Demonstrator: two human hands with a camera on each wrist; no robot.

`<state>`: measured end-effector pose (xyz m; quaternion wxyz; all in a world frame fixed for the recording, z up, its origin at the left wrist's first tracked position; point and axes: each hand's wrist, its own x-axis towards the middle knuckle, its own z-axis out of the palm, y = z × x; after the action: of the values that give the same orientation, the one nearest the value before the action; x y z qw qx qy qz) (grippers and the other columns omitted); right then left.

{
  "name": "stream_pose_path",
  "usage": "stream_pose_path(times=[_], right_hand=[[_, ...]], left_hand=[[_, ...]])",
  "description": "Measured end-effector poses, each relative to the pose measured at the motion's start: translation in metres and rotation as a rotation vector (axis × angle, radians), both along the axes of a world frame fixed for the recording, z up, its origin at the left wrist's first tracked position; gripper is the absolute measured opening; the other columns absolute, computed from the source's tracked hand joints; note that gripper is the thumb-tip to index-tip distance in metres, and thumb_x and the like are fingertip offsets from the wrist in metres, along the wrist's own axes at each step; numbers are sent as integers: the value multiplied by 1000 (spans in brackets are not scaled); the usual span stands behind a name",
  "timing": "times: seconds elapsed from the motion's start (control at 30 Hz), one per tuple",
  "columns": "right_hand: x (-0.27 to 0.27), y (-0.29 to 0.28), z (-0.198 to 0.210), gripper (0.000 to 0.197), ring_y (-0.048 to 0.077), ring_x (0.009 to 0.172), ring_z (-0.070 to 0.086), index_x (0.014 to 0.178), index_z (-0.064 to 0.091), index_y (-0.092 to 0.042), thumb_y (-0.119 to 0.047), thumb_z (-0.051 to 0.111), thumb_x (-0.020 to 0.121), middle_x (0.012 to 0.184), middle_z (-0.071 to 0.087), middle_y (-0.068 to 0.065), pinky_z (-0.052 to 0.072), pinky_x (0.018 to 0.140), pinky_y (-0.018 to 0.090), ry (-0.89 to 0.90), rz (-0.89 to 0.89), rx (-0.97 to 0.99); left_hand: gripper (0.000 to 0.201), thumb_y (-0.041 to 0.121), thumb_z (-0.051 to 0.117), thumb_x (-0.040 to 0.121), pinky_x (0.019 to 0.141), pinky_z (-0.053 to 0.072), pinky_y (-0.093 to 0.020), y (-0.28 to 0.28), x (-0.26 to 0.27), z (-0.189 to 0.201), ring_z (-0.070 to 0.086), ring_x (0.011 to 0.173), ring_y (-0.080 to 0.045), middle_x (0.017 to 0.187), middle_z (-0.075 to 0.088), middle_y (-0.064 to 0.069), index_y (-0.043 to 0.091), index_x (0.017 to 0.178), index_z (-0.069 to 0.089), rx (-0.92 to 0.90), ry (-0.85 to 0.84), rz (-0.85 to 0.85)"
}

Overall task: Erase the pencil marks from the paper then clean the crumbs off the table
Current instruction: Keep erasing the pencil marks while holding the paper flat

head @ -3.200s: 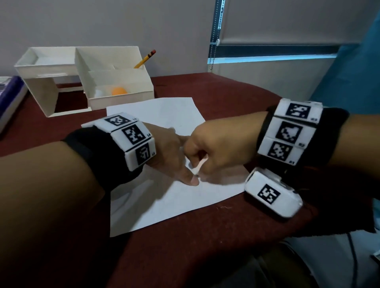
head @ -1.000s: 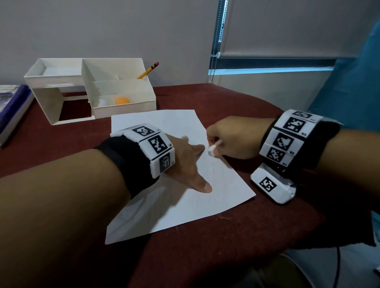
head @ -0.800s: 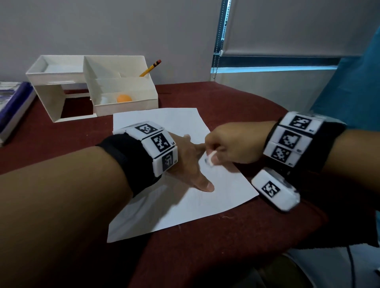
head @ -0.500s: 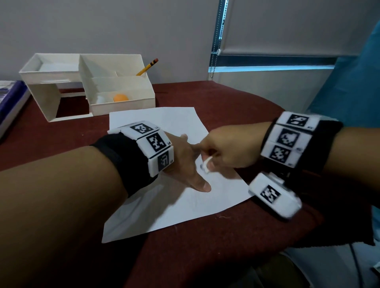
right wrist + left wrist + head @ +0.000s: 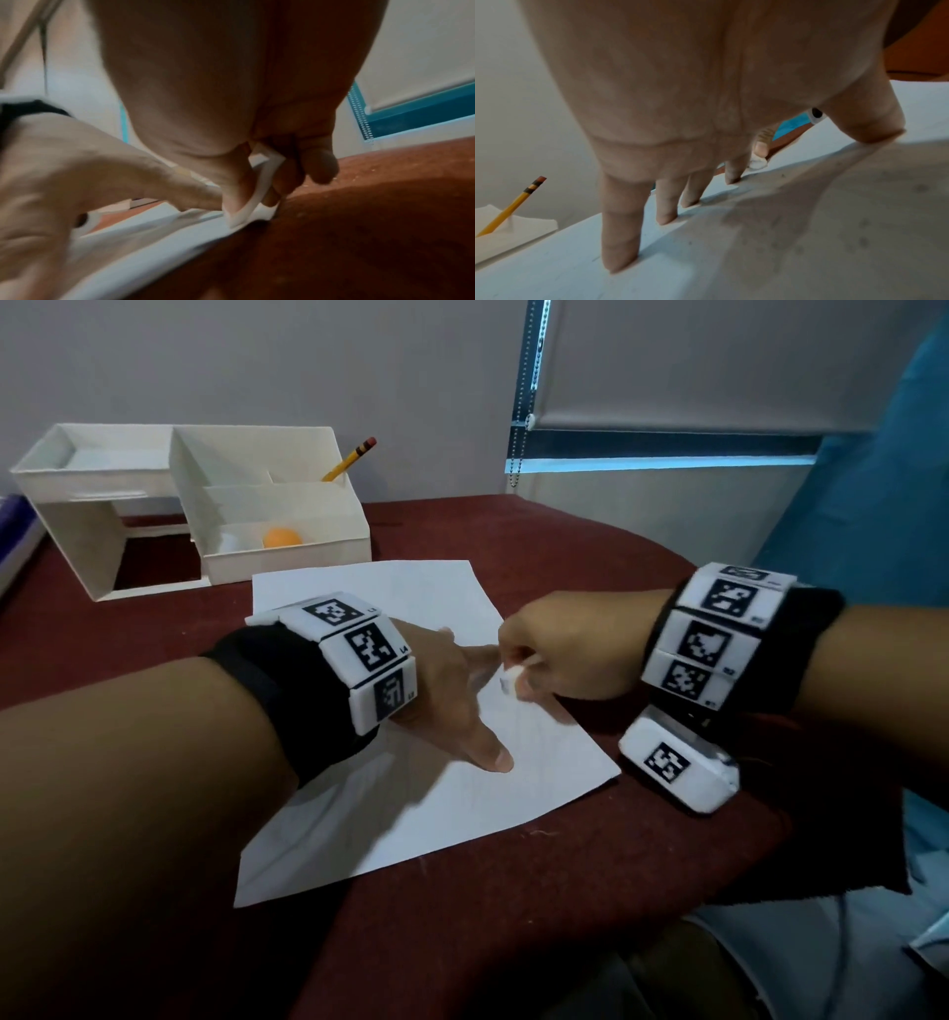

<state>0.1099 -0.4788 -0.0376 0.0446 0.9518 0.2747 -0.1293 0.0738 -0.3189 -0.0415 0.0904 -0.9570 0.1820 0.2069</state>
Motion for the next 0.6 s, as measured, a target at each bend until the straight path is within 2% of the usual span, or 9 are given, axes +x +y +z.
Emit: stream_pose_path(times=[0.1, 0.27, 0.33, 0.4, 0.43, 0.53, 0.6], right_hand=[[-10, -3, 3, 14, 11, 84, 64, 99, 67, -26, -39, 66, 93, 90, 69, -9, 52, 75, 30, 131, 40, 21], [7, 1, 2, 22, 18, 90, 63, 96, 67, -22, -44, 62, 94, 90, 64, -8, 48, 73, 32, -81, -30, -6], [-2, 1, 3, 19, 14, 85, 64, 96, 68, -24, -42, 65, 92, 87, 66, -8, 52, 74, 33, 17, 28, -7], [-14, 0, 7, 16, 9, 82, 65, 96, 70, -26, -40, 68, 91, 87, 69, -9, 54, 74, 29, 164, 66, -20], [-13, 0, 8, 16, 8, 82, 64, 96, 70, -26, -41, 68, 91, 87, 69, -9, 53, 74, 28, 178, 63, -17], [4, 0, 5, 19, 16, 87, 62, 94, 64, -24, -43, 64, 93, 93, 65, -7, 47, 72, 30, -28, -16, -35], [4, 0, 3, 17, 14, 82, 59, 94, 62, -25, -42, 61, 95, 96, 64, -5, 43, 67, 28, -100, -20, -38]], left_hand=[[97, 85, 52, 69, 103, 36, -44, -3, 1, -1, 44, 133, -29, 156, 30, -7, 56, 147, 1, -4, 1, -13], [105, 90, 47, 66, 101, 38, -48, -7, 2, -4, 42, 134, -34, 157, 24, -9, 49, 151, 1, 43, -11, 4], [105, 91, 47, 65, 103, 36, -48, -6, 2, -5, 39, 136, -35, 159, 18, -11, 52, 148, -4, 38, -1, 14], [106, 91, 48, 64, 105, 34, -48, -6, 3, -7, 35, 139, -35, 162, 11, -13, 56, 146, -9, 28, 9, 26], [107, 92, 47, 63, 105, 34, -49, -5, 3, -7, 34, 140, -36, 162, 9, -13, 56, 146, -11, 30, 9, 32], [114, 95, 46, 60, 107, 31, -53, -6, 4, -9, 32, 141, -37, 163, 5, -12, 52, 148, -12, 52, 1, 50], [114, 96, 45, 59, 108, 30, -54, -6, 4, -9, 31, 141, -38, 163, 4, -12, 53, 148, -12, 55, 7, 52]])
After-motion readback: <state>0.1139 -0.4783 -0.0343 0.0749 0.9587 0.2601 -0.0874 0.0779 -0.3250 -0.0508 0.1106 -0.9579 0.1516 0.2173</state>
